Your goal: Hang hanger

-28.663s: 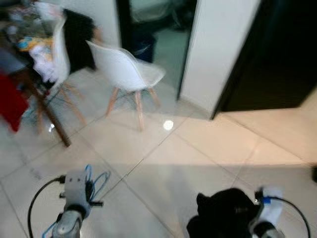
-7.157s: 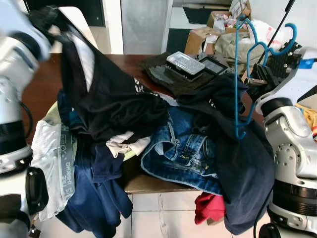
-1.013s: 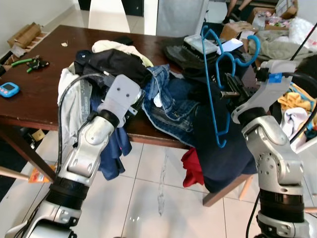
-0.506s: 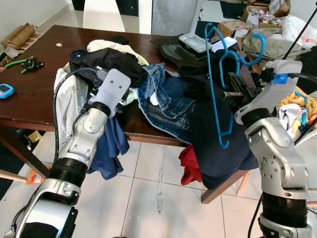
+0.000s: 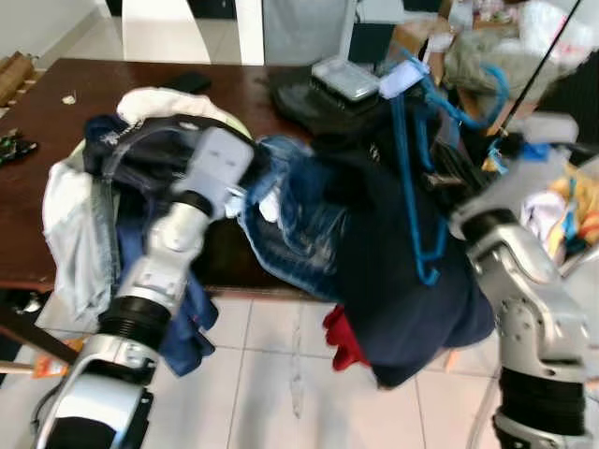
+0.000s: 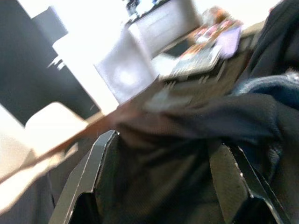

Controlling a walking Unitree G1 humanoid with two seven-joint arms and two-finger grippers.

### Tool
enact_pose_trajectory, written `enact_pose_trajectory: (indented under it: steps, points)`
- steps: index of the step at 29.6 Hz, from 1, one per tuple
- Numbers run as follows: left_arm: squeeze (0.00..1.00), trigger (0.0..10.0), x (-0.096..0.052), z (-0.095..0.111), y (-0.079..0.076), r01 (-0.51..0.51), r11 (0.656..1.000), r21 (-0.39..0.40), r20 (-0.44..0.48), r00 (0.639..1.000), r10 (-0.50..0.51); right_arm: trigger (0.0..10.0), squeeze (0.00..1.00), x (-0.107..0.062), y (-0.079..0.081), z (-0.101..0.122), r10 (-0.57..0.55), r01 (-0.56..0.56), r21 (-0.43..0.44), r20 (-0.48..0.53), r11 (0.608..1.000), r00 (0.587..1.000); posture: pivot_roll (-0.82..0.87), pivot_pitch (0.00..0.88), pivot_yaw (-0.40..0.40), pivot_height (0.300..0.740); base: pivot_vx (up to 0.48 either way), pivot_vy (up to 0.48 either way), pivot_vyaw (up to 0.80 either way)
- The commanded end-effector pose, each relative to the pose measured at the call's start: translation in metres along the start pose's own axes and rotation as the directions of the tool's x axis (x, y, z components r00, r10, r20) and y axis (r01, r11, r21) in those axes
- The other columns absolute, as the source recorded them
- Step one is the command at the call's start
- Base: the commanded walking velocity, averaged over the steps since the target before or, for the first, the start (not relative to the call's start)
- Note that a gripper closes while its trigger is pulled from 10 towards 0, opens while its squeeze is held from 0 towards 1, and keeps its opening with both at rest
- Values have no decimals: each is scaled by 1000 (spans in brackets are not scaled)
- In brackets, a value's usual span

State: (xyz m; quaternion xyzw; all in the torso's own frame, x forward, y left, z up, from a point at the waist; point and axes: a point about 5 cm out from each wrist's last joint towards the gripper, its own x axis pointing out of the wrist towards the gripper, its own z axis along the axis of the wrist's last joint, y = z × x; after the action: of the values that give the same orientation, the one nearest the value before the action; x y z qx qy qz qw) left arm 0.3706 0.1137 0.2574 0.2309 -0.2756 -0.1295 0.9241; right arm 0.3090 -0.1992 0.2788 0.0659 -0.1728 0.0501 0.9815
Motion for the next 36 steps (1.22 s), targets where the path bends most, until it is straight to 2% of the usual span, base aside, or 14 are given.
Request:
enact_pose_trajectory:
  steps: [1, 4, 8, 14, 17, 18, 21, 22, 26, 28, 29, 33, 34, 36]
  points:
    - [0, 10000, -1, 6, -2, 18, 1000, -24, 34, 999, -17, 10000, 0, 1, 10, 0, 37, -37, 17, 3, 999, 999, 66, 204, -25, 740, 394, 0, 0]
    - [0, 10000, 3, 35, -13, 47, 997, -57, 133, 990, -39, 10000, 0, 0, 10, 0, 36, -37, 19, 3, 999, 999, 68, 203, -24, 740, 258, 0, 0]
    - [0, 10000, 1, 54, -19, 38, 997, -62, 176, 984, -27, 10000, 0, 0, 10, 0, 36, -36, 19, 2, 999, 999, 69, 203, -23, 740, 0, 0, 0]
    - [0, 10000, -11, 62, -23, -10, 1000, -4, 167, 986, 11, 10000, 0, 0, 10, 0, 36, -36, 22, 0, 999, 999, 76, 205, -21, 740, 0, 0, 0]
    - [0, 10000, -30, 64, -18, -83, 993, 89, 122, 990, 72, 10000, 0, 1, 10, -2, 39, -39, 24, -5, 999, 999, 91, 204, -24, 740, 0, 0, 0]
    - [0, 10000, -30, 64, -18, -83, 993, 89, 122, 990, 72, 10000, 0, 1, 10, -2, 39, -39, 24, -5, 999, 999, 91, 204, -24, 740, 0, 0, 0]
    - [0, 10000, -46, 62, -7, -137, 975, 173, 81, 989, 124, 10000, 0, 2, 11, -3, 42, -42, 26, -8, 999, 999, 104, 201, -24, 740, 0, 0, 0]
    - [0, 10000, -46, 62, -7, -137, 975, 173, 81, 989, 124, 10000, 0, 2, 11, -3, 42, -42, 26, -8, 999, 999, 104, 201, -24, 740, 0, 0, 0]
    - [0, 10000, -58, 55, 11, -180, 953, 244, 20, 983, 181, 10000, 0, 4, 11, -4, 49, -49, 32, -8, 998, 999, 112, 196, -27, 740, 0, 0, 0]
    - [0, 10000, -58, 55, 11, -180, 953, 244, 20, 983, 181, 10000, 0, 4, 11, -4, 49, -49, 32, -8, 998, 999, 112, 196, -27, 740, 0, 0, 0]
    - [0, 10000, -59, 58, 1, -104, 979, 177, 11, 995, 104, 10000, 0, 5, 12, -5, 54, -54, 33, -7, 998, 999, 116, 188, -31, 740, 0, 0, 0]
    - [0, 10000, -60, 62, -6, -62, 986, 152, 17, 998, 60, 10000, 0, 6, 12, -5, 56, -56, 33, -6, 998, 998, 116, 188, -31, 740, 0, 0, 0]
    - [0, 10000, -62, 64, -18, 0, 997, 75, 9, 1000, -1, 10000, 0, 6, 12, -4, 59, -59, 33, -5, 998, 998, 115, 185, -31, 740, 0, 0, 0]
    - [0, 10000, -70, 67, -47, 153, 988, -16, 15, 988, -153, 10000, 0, 7, 12, -4, 62, -62, 32, -4, 998, 998, 117, 184, -32, 740, 0, 0, 0]
